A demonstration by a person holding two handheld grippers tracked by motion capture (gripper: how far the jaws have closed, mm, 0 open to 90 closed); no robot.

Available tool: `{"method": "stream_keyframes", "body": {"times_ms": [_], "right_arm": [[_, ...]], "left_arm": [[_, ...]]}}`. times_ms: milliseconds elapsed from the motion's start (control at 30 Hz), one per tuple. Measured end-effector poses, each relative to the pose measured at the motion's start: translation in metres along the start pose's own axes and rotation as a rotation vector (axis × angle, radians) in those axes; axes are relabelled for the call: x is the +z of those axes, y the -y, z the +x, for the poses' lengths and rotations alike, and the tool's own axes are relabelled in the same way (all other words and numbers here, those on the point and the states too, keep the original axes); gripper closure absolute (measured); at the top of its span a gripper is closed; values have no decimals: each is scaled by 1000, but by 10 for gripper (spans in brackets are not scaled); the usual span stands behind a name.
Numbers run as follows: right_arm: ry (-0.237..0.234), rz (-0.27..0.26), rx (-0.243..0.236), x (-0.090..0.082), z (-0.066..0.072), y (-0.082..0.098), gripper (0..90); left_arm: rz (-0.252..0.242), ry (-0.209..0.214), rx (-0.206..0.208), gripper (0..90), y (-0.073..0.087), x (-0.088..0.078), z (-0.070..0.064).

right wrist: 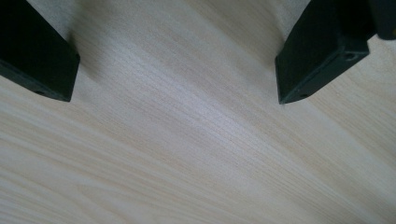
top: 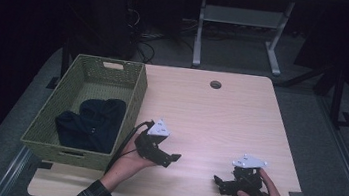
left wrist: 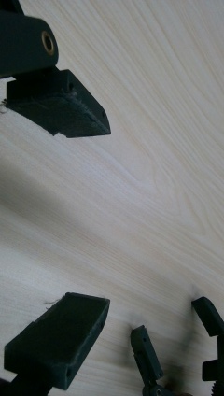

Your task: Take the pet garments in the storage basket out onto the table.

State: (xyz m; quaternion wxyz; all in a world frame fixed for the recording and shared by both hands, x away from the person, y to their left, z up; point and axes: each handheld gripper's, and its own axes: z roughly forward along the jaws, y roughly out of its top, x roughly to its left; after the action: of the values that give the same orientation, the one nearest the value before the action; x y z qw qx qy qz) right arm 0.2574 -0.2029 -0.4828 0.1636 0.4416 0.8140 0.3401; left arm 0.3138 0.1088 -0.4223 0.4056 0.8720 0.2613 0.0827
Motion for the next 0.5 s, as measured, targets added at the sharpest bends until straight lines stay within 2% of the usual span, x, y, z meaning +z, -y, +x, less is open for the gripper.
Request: {"method": "stream_keyframes", "body": {"times_ms": [267,500], "right_arm": [[1,1,0,0,0,0,0],[1,1,0,0,0,0,0]], "left_arm": [[-10,1,-11,138,-5,-4,1],[-16,-4,-4,138,-9,-10,4]]}}
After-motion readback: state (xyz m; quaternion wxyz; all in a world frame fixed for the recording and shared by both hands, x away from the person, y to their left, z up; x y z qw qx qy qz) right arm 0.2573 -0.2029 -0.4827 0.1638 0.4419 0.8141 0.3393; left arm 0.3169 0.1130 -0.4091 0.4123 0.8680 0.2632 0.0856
